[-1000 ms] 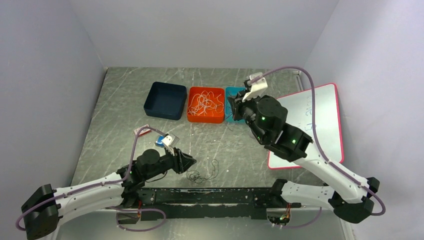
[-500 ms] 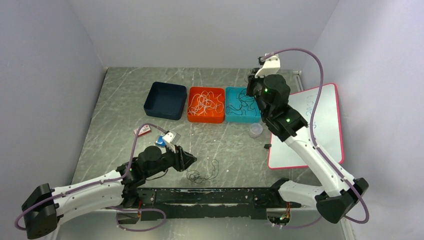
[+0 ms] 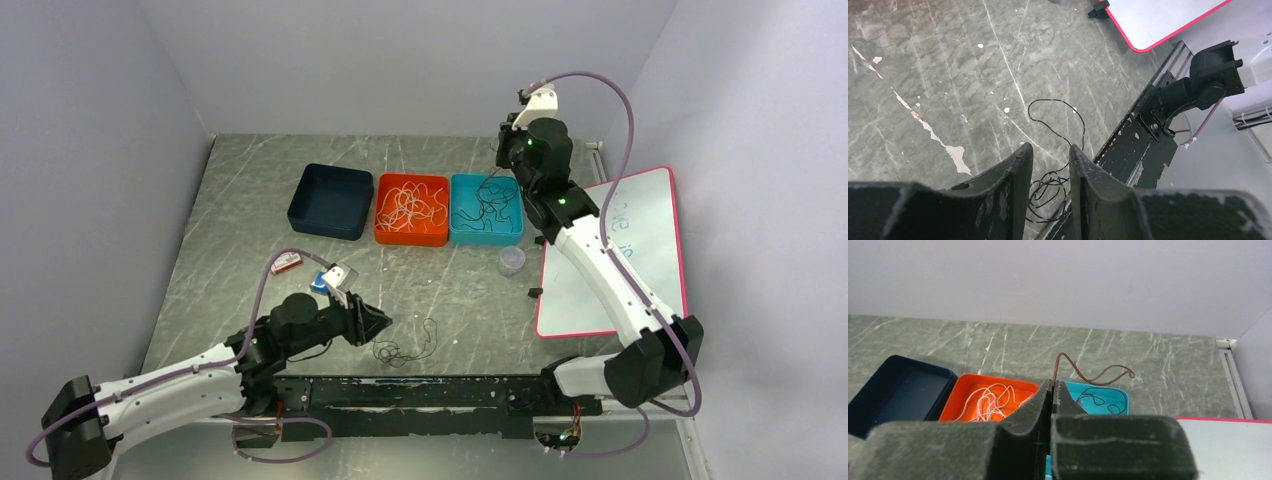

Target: Untangle the cables

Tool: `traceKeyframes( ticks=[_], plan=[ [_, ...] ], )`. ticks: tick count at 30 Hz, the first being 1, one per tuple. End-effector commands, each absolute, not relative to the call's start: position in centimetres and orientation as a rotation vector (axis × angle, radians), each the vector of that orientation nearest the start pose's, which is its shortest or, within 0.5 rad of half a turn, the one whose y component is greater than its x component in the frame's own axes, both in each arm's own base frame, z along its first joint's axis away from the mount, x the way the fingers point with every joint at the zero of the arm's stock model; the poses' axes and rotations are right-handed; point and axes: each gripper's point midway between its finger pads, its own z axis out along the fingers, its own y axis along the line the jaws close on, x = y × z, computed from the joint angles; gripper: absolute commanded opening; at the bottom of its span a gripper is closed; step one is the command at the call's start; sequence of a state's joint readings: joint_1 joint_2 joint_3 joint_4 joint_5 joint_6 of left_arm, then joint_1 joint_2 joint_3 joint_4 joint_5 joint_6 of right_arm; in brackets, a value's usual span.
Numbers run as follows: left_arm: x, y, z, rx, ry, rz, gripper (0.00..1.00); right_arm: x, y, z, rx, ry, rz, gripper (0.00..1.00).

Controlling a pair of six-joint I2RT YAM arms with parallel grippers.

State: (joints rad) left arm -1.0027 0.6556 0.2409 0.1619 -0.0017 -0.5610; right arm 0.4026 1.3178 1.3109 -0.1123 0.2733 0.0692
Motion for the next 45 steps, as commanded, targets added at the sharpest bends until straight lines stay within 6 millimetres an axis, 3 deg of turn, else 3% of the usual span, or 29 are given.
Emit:
traceKeyframes(
  ticks=[1, 6, 13, 26, 37, 42, 43, 45],
  plan=[
    [13.7, -25.7, 14.8, 0.450, 1.894, -1.087, 0.39, 43.6, 13.1, 36.3, -0.080, 1.658, 0.175, 0.00],
    [13.8, -25.1, 14.7, 0.430, 1.906, -1.059, 0.39, 44.9, 12.6, 34.2, -0.075, 1.699, 0.183, 0.00],
    [14.1, -24.9, 14.8, 0.420, 1.908, -1.042, 0.39, 46.1, 13.5, 30.8, -0.097, 1.773, 0.222, 0.00],
    [13.9, -25.4, 14.3, 0.432, 1.934, -1.056, 0.39, 45.0, 14.2, 22.1, -0.099, 1.953, 0.322, 0.00],
    [13.8, -25.8, 14.0, 0.436, 1.944, -1.072, 0.39, 45.7, 14.1, 15.3, -0.079, 2.124, 0.380, 0.00],
    [13.6, -25.9, 14.2, 0.445, 1.951, -1.075, 0.39, 45.7, 13.8, 11.5, -0.036, 2.214, 0.370, 0.11],
    [13.7, -25.8, 14.2, 0.441, 1.952, -1.072, 0.39, 45.7, 13.4, 10.8, -0.013, 2.232, 0.351, 0.20],
    [13.7, -25.6, 14.2, 0.431, 1.953, -1.071, 0.40, 45.7, 12.9, 10.1, 0.026, 2.245, 0.328, 0.26]
  ],
)
